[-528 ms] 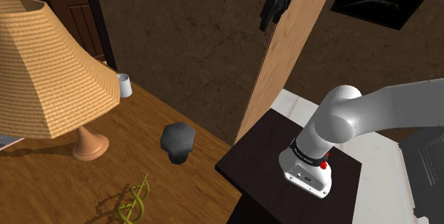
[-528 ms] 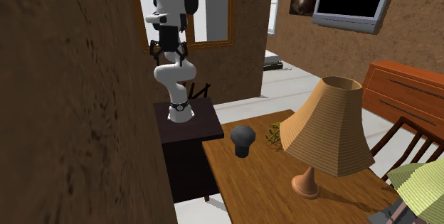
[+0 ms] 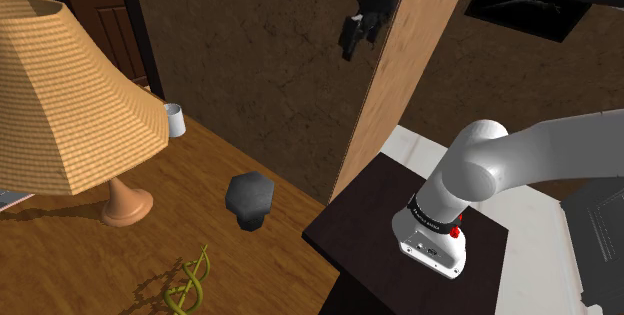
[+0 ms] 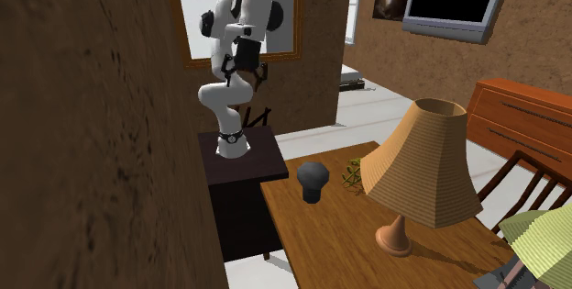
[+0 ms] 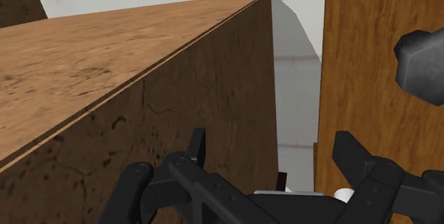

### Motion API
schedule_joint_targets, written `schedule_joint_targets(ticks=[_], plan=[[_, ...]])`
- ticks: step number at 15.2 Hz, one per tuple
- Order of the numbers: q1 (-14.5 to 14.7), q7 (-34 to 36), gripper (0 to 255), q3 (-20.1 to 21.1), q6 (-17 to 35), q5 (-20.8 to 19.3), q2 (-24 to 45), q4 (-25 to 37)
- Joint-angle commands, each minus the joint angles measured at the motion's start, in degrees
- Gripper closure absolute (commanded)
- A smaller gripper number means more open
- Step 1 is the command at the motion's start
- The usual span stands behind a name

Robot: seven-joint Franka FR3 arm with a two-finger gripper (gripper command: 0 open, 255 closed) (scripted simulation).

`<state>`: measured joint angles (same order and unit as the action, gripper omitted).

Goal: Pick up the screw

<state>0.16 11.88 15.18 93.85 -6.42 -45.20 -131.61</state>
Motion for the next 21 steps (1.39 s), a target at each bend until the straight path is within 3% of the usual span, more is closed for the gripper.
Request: schedule_joint_targets(ticks=[1,6,11,15,16,17,18,19,20,21], plan=[[-0.1,4.8,0,5.0,0.4,-0.5,0.6,-0.3],[-2.0,16.7,0,17.8,0.9,-2.9,6.0,1.5],[-7.2,29.8,0,32.6,-0.4,-7.9,15.2,6.1],[-15.8,43.0,0,48.8,-4.4,-15.7,27.2,11.9],[-19.4,47.4,0,54.8,-6.5,-19.1,32.0,13.8],[-24.9,53.8,0,64.0,-10.4,-24.8,40.0,16.2],[-21.6,72.2,0,74.5,-28.7,-43.7,70.8,21.1],[-15.4,75.8,0,71.5,-33.3,-47.4,76.9,23.6],[-3.2,70.5,0,53.6,-25.6,-40.8,65.6,24.2],[-0.6,74.0,0,53.9,-29.9,-44.5,71.9,26.9]])
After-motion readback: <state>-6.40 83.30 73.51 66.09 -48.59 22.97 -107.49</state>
